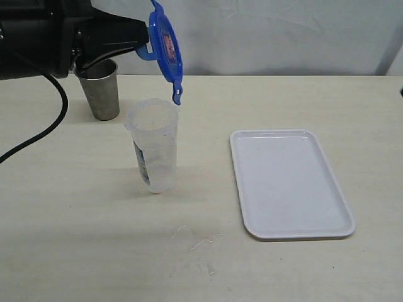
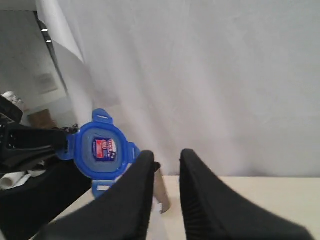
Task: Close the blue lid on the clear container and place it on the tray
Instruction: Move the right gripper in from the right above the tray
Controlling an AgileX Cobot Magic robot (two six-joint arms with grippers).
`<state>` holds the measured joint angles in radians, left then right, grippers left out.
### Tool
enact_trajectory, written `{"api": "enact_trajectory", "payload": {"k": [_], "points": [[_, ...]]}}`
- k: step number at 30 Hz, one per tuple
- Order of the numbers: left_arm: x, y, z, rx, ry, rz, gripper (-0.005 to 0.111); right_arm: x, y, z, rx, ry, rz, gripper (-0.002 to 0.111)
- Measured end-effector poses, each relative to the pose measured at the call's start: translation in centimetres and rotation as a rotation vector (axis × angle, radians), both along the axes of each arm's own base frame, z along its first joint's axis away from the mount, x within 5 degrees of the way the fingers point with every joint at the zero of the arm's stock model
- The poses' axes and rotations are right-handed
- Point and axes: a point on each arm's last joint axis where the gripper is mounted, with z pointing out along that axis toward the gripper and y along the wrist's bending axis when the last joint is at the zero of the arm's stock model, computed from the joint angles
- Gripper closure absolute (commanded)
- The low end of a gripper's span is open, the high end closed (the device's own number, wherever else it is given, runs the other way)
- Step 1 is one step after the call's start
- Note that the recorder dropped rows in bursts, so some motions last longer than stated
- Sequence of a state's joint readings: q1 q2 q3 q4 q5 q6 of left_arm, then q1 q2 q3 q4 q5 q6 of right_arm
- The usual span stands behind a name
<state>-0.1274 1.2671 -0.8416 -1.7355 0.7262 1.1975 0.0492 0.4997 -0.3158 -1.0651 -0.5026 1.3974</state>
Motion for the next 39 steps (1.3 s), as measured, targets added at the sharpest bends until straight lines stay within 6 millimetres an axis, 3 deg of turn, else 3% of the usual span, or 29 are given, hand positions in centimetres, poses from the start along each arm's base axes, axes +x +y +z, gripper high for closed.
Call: {"api": "enact_trajectory", "payload": {"k": [5,8,13,17,22,28,32,39], "points": [[-0.1,-0.1,0.1,-0.001,-0.01,-0.018,0.107,5.0,1.7,3.1,0.008,0.173,0.187,0.057],[-0.2,-0.2,0.2,-0.003,-0.018,-0.037,0.107,8.6,2.6,3.6,-0.021,0.323,0.282,0.044],[-0.5,-0.5,0.3,-0.015,-0.029,-0.081,0.107,14.9,3.8,1.0,-0.055,0.581,0.447,0.038],[-0.6,-0.5,0.4,-0.015,-0.036,-0.092,0.107,18.5,4.6,-0.2,-0.048,0.637,0.58,0.038],[-0.6,-0.5,0.4,-0.01,-0.043,-0.093,0.107,22.0,4.5,-1.2,0.006,0.625,0.738,0.038],[-0.7,-0.6,0.4,-0.007,-0.057,-0.112,0.107,25.7,3.9,-5.0,0.036,0.617,0.74,0.038],[-0.8,-0.7,0.4,-0.004,-0.059,-0.117,0.107,27.6,3.9,-6.4,0.052,0.625,0.737,0.038],[-0.7,-0.6,0.2,0.02,-0.06,-0.109,0.107,29.5,3.1,-4.4,-0.009,0.585,0.668,0.038]]}}
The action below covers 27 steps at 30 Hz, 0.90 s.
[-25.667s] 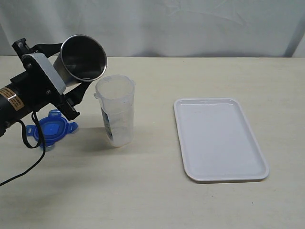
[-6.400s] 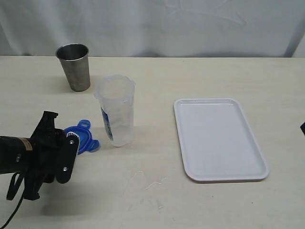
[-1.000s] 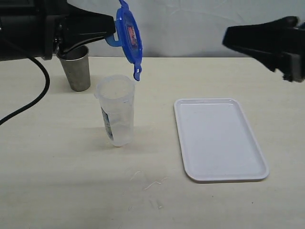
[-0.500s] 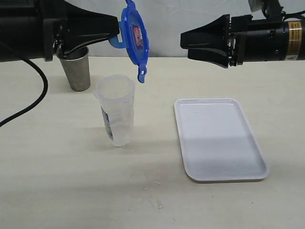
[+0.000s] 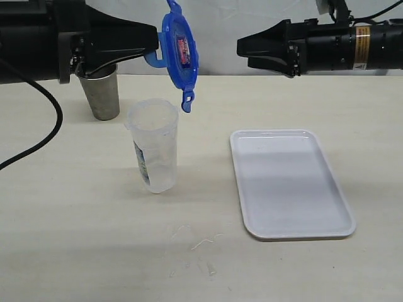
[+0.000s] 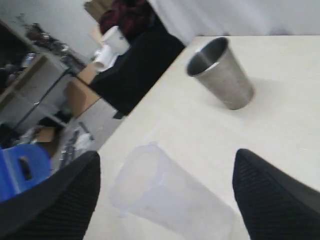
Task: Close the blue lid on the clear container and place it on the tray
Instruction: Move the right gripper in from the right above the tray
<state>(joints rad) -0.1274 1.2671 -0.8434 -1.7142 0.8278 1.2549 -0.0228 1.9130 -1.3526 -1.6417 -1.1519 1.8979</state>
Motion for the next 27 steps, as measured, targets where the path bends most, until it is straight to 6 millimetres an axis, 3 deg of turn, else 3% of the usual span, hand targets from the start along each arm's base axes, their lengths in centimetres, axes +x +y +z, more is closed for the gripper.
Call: {"api": "enact_trajectory", "payload": {"k": [5,13,19,22,27], "points": [[0.0,0.0,-0.1,0.01,-0.001,0.001,0.107,0.1,-1.4,0.9,-0.103,0.061,-0.198,0.04],[0.1,0.1,-0.1,0.016,0.0,0.007,0.107,-1.4,-1.4,2.1,-0.127,0.01,-0.183,0.075],[0.0,0.1,-0.2,0.023,-0.001,0.006,0.107,-1.9,-1.0,2.4,-0.123,-0.044,-0.108,0.061],[0.0,0.1,-0.2,0.024,0.003,0.005,0.107,-1.5,-1.0,1.4,-0.113,-0.02,-0.1,0.053],[0.0,0.1,-0.2,0.021,0.011,0.006,0.107,-0.9,-0.5,-0.2,-0.062,0.021,0.034,0.051]]}}
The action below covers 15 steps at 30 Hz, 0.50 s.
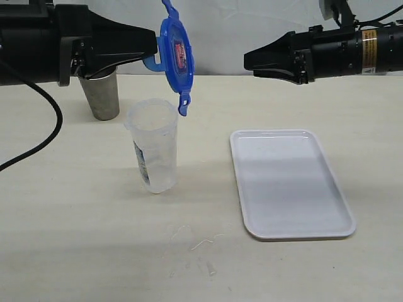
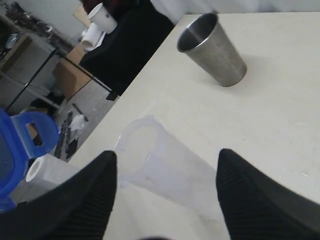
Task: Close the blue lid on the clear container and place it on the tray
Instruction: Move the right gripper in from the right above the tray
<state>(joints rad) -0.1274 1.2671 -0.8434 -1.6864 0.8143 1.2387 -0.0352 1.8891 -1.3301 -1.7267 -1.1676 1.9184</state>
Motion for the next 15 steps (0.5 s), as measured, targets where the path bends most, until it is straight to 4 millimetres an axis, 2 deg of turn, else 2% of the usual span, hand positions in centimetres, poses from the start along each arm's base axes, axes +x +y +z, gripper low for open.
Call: {"api": "enact_trajectory", "payload": {"k": [10,15], "points": [[0.0,0.0,-0.1,0.007,0.001,-0.002,0.107,3.0,0.1,0.0,0.098,-0.019,0.004,0.051],[-0.1,0.0,-0.2,0.02,0.0,-0.007,0.107,4.9,0.2,1.6,0.116,-0.024,-0.009,0.052]]}}
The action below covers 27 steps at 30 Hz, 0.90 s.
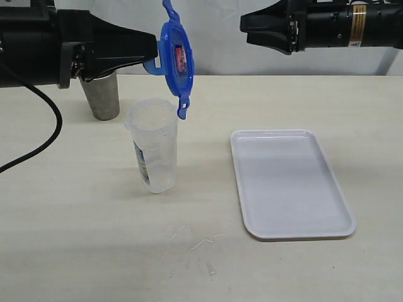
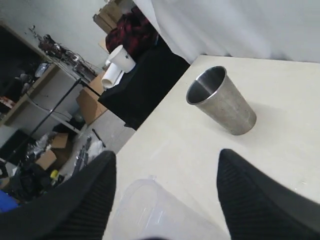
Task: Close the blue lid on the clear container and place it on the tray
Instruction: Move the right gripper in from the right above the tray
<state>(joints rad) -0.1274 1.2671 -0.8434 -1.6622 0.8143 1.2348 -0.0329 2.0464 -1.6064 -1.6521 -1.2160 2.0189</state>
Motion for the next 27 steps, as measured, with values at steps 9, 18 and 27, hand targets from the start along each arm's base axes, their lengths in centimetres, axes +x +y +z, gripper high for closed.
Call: {"api": "enact_trajectory", "payload": {"k": [9,18,27], "points": [[0.0,0.0,0.0,0.005,0.0,-0.001,0.107,-0.2,1.5,0.3,-0.068,0.006,0.059,0.063],[0.0,0.0,-0.1,0.008,0.0,0.001,0.107,-2.6,-1.8,1.8,-0.064,-0.002,-0.029,0.089],[0.0,0.0,-0.1,0.008,0.0,0.001,0.107,-9.1,-1.5,2.4,0.09,-0.14,-0.093,0.075]]}}
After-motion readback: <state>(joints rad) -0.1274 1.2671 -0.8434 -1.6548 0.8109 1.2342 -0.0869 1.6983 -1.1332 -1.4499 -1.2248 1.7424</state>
